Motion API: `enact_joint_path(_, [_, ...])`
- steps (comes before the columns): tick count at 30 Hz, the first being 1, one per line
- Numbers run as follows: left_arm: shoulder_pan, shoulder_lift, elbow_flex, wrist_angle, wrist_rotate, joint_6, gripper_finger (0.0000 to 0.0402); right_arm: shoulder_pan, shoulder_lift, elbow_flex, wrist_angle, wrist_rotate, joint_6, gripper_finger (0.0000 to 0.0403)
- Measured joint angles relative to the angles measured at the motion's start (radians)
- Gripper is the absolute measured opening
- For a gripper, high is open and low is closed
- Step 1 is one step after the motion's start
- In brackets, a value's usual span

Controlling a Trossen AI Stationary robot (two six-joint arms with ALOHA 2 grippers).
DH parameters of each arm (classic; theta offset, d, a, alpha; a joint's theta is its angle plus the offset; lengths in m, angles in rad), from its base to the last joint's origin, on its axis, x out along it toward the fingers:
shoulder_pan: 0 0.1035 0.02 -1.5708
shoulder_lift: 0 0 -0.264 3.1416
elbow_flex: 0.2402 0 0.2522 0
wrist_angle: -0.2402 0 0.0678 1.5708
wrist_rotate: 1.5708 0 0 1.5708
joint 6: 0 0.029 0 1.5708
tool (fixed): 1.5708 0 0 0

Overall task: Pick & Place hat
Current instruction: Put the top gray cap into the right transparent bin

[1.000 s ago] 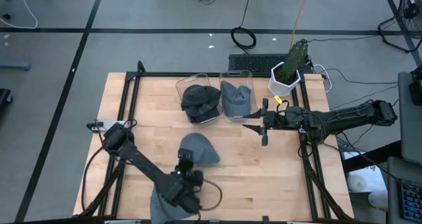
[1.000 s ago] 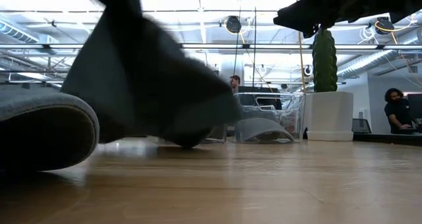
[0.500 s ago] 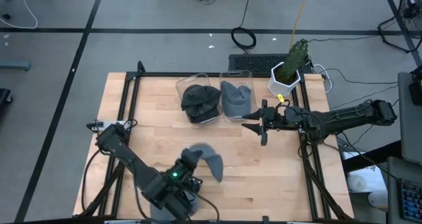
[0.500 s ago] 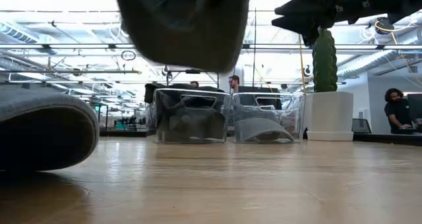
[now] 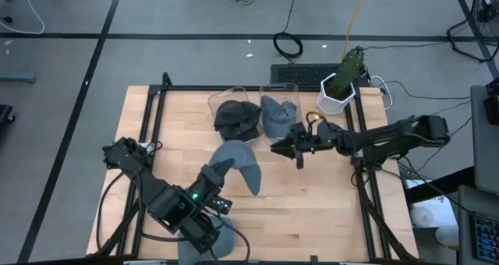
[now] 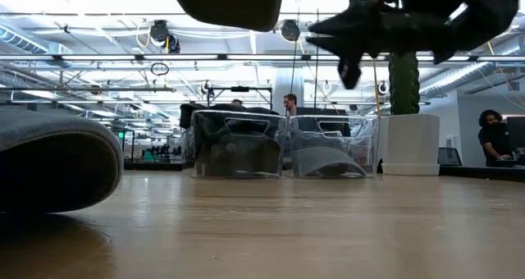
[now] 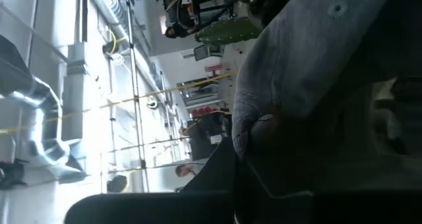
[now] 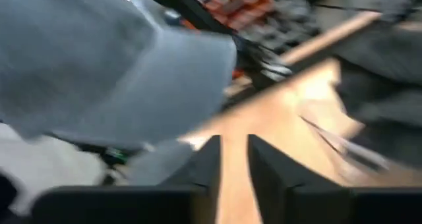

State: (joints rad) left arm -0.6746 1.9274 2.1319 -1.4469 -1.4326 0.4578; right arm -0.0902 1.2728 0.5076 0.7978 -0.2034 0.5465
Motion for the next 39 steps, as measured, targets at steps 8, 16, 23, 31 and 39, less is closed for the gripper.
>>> enact_joint_path(8, [-0.013, 0.000, 0.000, 0.357, 0.016, 0.404, 0.0004, -0.151, 0.169, 0.004, 0.226, -0.214, 0.186, 0.0058])
enact_joint_path(16, [-0.059, 0.000, 0.000, 0.684, 0.101, 0.765, 0.0004, -0.072, 0.295, 0.015, 0.684, -0.462, 0.401, 0.0230])
enact_joint_path(23, [-0.050, 0.000, 0.000, 0.919, 0.197, 0.976, 0.0004, 0.000, 0.312, 0.082, 0.544, -0.480, 0.345, 0.0320])
enact_joint_path(31, [-0.009, 0.000, 0.000, 0.927, 0.220, 1.013, 0.0004, 0.024, 0.313, 0.087, 0.560, -0.427, 0.360, 0.0317])
enact_joint_path(39, [0.033, 0.000, 0.000, 0.928, 0.237, 1.026, 0.0004, 0.108, 0.313, 0.132, 0.567, -0.436, 0.355, 0.0307])
